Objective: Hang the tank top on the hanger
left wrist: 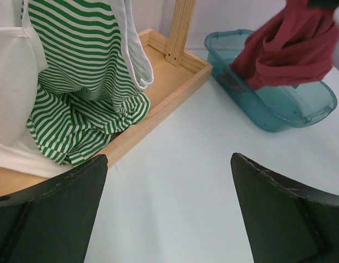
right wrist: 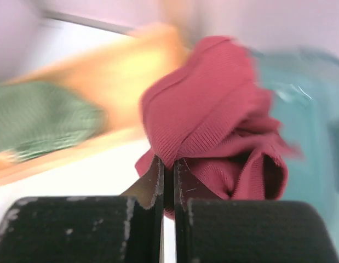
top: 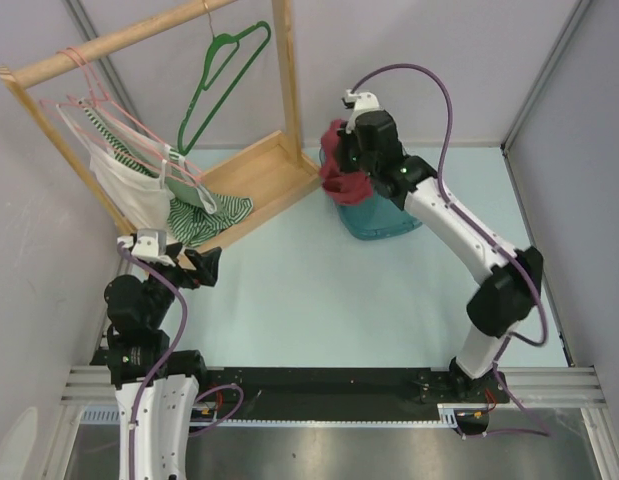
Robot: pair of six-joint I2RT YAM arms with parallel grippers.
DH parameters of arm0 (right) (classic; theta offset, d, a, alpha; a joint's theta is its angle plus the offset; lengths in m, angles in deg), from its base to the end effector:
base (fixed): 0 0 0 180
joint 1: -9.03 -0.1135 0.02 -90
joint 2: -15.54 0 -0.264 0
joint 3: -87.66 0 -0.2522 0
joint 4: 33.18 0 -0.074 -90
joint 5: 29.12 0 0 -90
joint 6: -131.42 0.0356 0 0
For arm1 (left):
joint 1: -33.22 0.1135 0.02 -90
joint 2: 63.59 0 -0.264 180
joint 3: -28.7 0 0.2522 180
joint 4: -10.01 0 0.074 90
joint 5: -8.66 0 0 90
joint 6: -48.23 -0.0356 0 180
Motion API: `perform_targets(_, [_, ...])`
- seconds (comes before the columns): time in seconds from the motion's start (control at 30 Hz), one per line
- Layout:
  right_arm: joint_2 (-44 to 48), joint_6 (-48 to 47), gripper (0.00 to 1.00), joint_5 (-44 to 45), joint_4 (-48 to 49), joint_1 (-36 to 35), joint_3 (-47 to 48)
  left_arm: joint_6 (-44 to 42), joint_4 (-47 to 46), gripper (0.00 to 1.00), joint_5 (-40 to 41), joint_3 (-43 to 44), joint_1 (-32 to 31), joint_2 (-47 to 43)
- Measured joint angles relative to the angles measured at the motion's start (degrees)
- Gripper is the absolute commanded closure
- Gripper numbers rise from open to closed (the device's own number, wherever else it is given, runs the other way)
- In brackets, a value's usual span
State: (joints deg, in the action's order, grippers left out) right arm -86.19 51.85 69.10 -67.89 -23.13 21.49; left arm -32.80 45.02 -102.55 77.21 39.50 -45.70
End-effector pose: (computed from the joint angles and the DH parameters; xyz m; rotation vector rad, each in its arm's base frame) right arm 0.3592 0.2198 0.3829 -0.2793 1.9574 0.3460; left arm 0.0935 -0.0027 0.3148 0.0638 1.6519 -0.3403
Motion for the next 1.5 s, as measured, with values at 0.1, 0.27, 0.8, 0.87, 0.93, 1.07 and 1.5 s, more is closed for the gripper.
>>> perform_targets(0.1, [6.7, -1.6, 1.00, -0.6, 1.6, -8.0, 0.0, 0.0, 0.0, 0.01, 0.3, -0.1, -0.5, -0.4])
perform_targets(0.27, [14.2, -2.8, 1.00, -4.0, 4.3, -17.6, -1.9, 0.0, 0.0, 0.01, 1.5, -0.1, -1.3, -1.3])
perform_targets(0.8, [17.4, 7.7, 0.11, -0.3, 1.9, -17.4, -35.8, -0.1, 0.1, 0.01, 2.1, -0.2, -3.4, -2.6])
perform_targets(0.87, [16.9, 8.6, 0.11, 0.2, -0.1, -17.7, -38.1, -0.1, 0.1, 0.01, 2.1, -0.2, -4.0, -2.6])
perform_targets(0.93, [17.7, 9.4, 0.12, 0.0, -0.1, -18.8, -40.5, -0.1, 0.1, 0.01, 2.1, -0.2, -4.3, -2.6])
perform_targets(1.07, [21.0, 11.3, 0.14, -0.9, 1.0, -20.0, -44.8, -0.2, 0.1, 0.01, 2.1, -0.2, -4.6, -2.6])
perform_targets(1.5, [19.0, 16.8, 0.13, 3.3, 1.0, -20.0, -49.1, -0.2, 0.3, 0.01, 2.7, -0.2, -7.5, -1.7])
